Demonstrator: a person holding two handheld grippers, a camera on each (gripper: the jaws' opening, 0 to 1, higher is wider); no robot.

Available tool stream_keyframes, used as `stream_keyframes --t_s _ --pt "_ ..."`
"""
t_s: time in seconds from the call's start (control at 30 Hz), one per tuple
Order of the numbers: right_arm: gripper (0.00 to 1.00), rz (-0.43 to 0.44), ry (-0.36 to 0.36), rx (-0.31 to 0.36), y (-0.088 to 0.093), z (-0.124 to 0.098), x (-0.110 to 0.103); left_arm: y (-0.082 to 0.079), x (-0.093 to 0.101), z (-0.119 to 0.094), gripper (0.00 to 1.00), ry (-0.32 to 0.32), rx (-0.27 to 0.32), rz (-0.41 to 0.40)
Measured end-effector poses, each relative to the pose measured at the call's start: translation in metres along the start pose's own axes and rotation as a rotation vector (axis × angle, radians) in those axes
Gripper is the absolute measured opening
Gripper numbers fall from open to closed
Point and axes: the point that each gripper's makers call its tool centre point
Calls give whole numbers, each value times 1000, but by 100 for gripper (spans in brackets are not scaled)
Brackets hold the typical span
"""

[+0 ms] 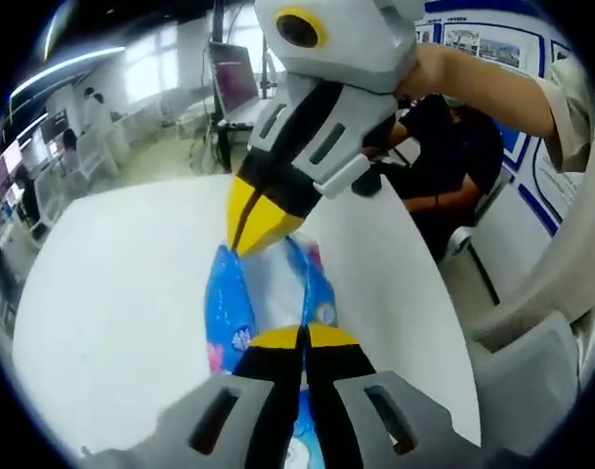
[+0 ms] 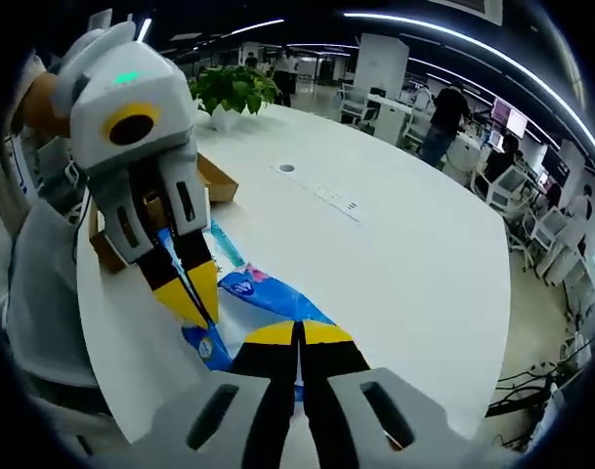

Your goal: Operate the shoe box by opening the lid, removing the specified soft item, and placing it in the target area until the item is outside and the box remains undamaged.

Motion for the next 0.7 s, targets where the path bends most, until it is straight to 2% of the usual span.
stream_keyframes --t_s 0.13,0.53,0.7 --pt "0 11 0 -18 12 6 4 6 -2 10 0 6 -10 -8" --pt "0 32 -10 -44 29 23 11 21 5 35 0 38 -54 -13" --pt "0 38 -13 -62 38 30 15 27 2 42 0 41 -68 -22"
Point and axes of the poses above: the point that each gripper's makers call its tool centre point, and the gripper's own axes: z roughly forward along the fingers, x roughly to its right, y roughly out of its underside, and after that the axes turned 12 degrees about -y, right-handed
